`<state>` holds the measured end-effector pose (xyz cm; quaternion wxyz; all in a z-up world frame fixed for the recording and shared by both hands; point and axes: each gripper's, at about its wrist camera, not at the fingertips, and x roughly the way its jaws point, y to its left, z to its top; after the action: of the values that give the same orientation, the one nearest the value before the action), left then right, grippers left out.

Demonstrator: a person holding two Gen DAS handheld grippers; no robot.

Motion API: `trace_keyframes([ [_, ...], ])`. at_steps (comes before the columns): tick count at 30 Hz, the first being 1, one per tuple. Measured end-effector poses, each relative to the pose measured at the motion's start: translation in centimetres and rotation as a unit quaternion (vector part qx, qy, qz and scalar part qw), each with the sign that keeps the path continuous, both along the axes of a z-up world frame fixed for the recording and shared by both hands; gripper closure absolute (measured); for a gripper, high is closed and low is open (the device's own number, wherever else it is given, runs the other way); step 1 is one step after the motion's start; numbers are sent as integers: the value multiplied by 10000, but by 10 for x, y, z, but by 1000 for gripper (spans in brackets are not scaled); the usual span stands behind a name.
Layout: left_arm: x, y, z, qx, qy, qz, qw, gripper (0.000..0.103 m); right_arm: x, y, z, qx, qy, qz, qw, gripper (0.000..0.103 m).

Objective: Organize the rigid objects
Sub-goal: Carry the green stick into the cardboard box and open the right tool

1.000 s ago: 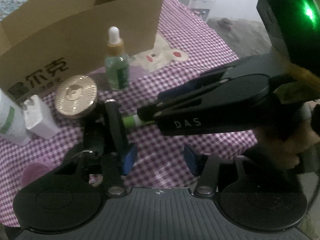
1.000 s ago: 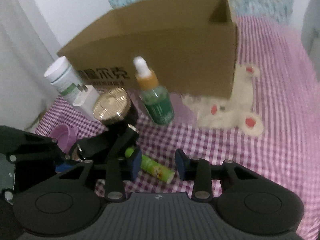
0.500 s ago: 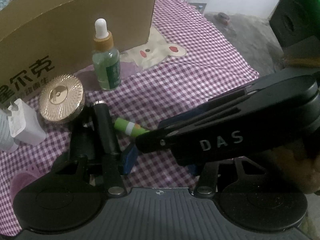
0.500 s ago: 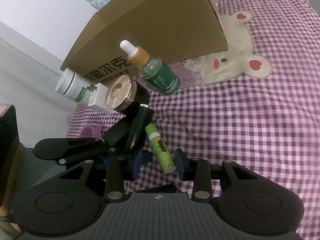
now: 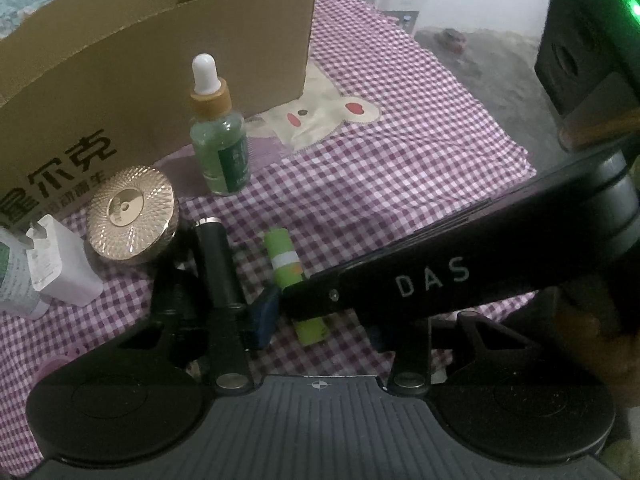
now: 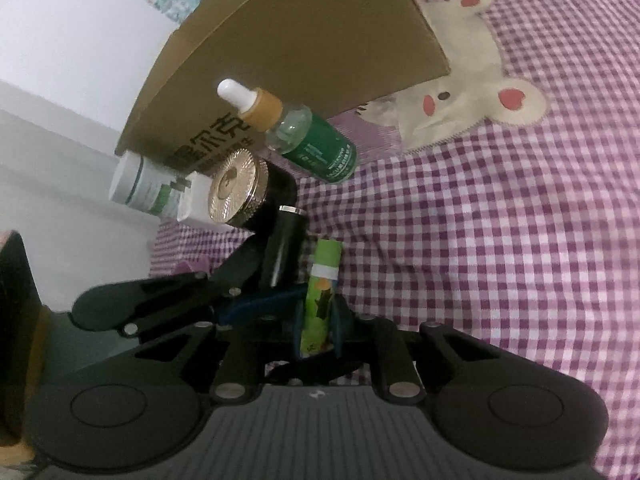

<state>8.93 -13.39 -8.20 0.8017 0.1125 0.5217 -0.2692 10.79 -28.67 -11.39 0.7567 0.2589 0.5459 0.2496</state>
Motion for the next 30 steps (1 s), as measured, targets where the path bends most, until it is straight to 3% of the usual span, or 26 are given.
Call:
trace_keyframes([
  [8, -19, 6, 38, -92, -499, -41, 9987, 61, -19, 6, 38, -23, -401, -158, 9991, 87],
  [18, -41, 41, 112, -280, -1496, 340, 9878, 61, -29, 43, 123, -143, -1353, 50, 9907, 87],
  [25, -15, 70, 155, -251, -2032, 857, 9751, 61, 0, 89, 181, -263, -2148, 479, 9751, 87],
  [30, 26, 88, 164, -244, -1916, 1147, 9744, 61, 46, 115, 192, -259, -2112, 724, 9744, 87],
])
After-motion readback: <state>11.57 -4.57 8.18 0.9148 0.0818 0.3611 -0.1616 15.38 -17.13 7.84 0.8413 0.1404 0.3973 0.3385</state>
